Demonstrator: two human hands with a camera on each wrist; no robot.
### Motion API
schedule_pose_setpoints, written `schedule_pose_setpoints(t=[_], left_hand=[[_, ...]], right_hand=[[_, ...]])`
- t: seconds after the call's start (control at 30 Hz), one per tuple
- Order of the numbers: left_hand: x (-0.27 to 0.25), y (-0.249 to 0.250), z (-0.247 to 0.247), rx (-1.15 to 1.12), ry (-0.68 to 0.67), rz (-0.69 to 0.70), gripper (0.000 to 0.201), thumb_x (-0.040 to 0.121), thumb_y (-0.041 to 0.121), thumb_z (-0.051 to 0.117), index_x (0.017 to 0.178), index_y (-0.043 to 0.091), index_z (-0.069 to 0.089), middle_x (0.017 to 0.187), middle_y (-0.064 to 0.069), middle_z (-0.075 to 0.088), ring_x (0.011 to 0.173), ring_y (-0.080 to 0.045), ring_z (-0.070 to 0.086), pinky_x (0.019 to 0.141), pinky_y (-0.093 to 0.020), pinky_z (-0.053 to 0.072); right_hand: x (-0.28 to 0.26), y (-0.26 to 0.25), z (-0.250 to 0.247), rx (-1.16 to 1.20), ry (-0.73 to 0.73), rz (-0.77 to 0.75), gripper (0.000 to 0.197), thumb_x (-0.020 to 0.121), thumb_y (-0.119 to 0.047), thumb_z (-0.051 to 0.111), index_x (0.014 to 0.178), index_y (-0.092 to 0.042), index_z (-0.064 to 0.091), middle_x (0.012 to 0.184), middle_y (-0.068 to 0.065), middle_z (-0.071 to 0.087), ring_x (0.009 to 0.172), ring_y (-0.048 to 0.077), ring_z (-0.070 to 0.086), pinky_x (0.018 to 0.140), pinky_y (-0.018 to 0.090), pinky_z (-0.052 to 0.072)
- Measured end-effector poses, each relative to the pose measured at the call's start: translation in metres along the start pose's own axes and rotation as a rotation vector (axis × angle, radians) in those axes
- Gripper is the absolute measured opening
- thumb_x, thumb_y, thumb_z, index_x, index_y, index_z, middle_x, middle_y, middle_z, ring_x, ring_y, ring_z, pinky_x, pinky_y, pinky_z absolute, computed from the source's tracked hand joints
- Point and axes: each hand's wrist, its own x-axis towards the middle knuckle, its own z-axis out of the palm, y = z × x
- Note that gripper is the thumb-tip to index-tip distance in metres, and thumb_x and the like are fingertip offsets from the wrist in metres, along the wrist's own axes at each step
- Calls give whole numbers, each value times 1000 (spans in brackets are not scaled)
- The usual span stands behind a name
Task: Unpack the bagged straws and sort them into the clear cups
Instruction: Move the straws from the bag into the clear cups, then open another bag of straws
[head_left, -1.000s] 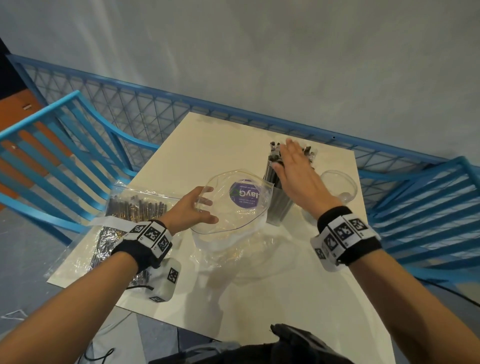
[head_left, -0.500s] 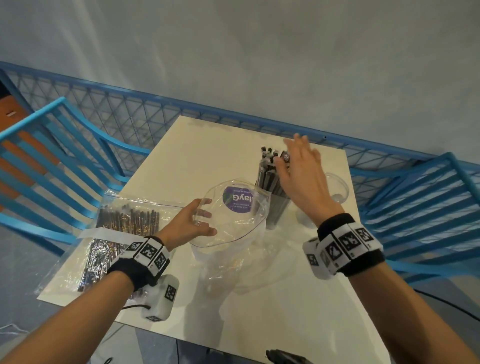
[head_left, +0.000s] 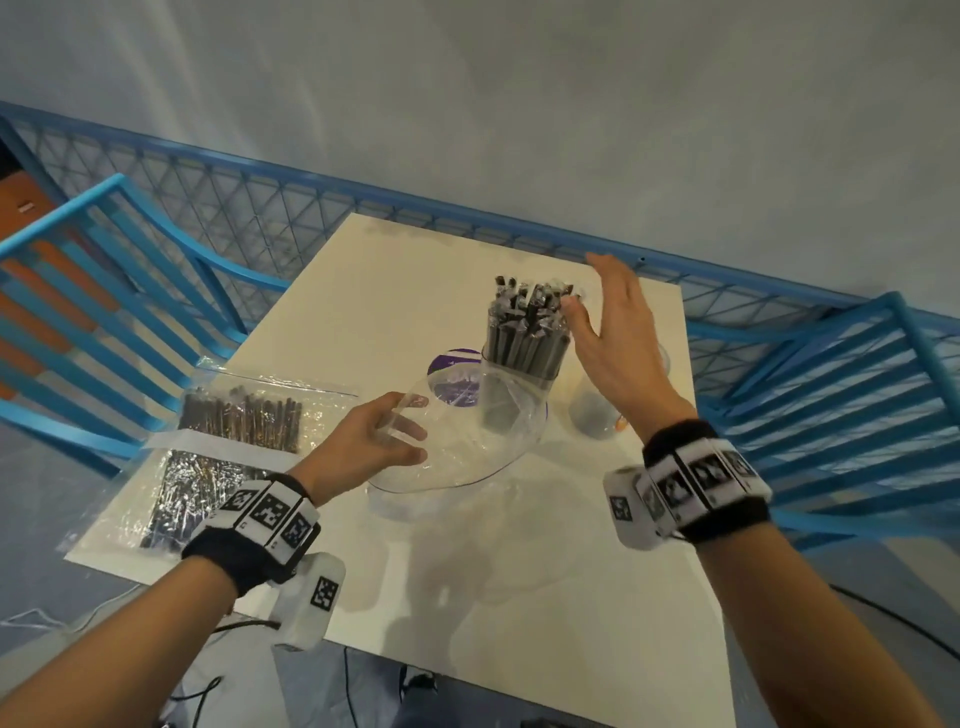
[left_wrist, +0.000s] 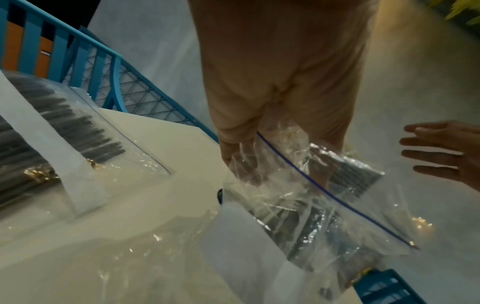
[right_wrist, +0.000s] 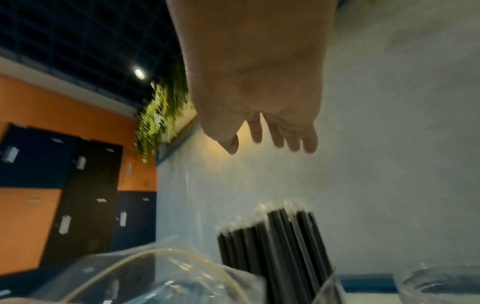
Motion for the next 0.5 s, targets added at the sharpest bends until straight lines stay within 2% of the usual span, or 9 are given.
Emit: schedule_pose_setpoints(t=[0.03,0.07,0.13,0.2,0.23,0.27,0.37,0.43,0.5], left_hand=[[-3,5,1,21,-3,27,51,79,2,76,123,22,59,105,-11,71,78,-9,64,67,-6,46],[-9,13,8,38,-9,60,49,80,1,76,121,21,60,102,-11,71,76,-7,64,67,-6,46],[-20,29,30,55,-15,130,49,81,0,75,123,21,60,97,-9,71,75,-7,63,69,-9,47],[-28,41,56,74,1,196,54,82,3,75,129,22,57,96,-1,70,74,-7,63,68,-12,48],[-30,46,69,126,21,240,57,82,7,75,132,24,55,98,4,69,76,-8,63,69,-15,48],[-33,49,83,210,45,288,57,83,11,74,134,27,52,101,10,67,80,-9,63,72,-20,48],[-45,53,122,463,123,432,55,87,17,68,137,31,49,113,18,57,92,-8,57,82,-29,44],[-52,49,147,570,137,502,54,88,23,66,139,29,48,121,13,53,102,-9,53,88,-31,39],[-56,37,170,679,91,483,60,87,38,65,143,30,42,128,6,51,112,-14,50,92,-34,36]], right_hand=[[-12,-7,-9,33,-13,-21,43,102,-36,41,141,-19,40,145,4,42,128,10,40,108,28,32],[-29,-7,-17,58,-79,-24,40,101,-38,43,137,-22,45,139,2,48,120,9,46,105,32,40],[-65,2,-31,112,-311,7,43,97,-47,47,138,-34,42,137,-1,46,119,13,47,103,37,43],[-93,21,-35,141,-488,21,54,92,-46,57,141,-44,34,136,-4,43,119,12,45,100,21,41],[-103,33,-34,152,-485,13,58,90,-38,63,141,-41,36,132,-5,44,112,11,49,92,10,41],[-110,47,-32,169,-426,12,55,89,-28,67,138,-35,43,128,-4,49,103,10,54,82,6,44],[-126,85,-25,309,-173,119,18,89,-11,66,105,-20,62,103,-4,65,79,-3,58,75,15,48],[-136,114,-22,394,-136,195,11,89,-9,65,93,-19,64,94,-8,67,84,0,59,79,21,48],[-147,140,-20,360,-195,222,15,87,-4,64,91,-18,66,102,-10,69,97,6,61,86,23,44]])
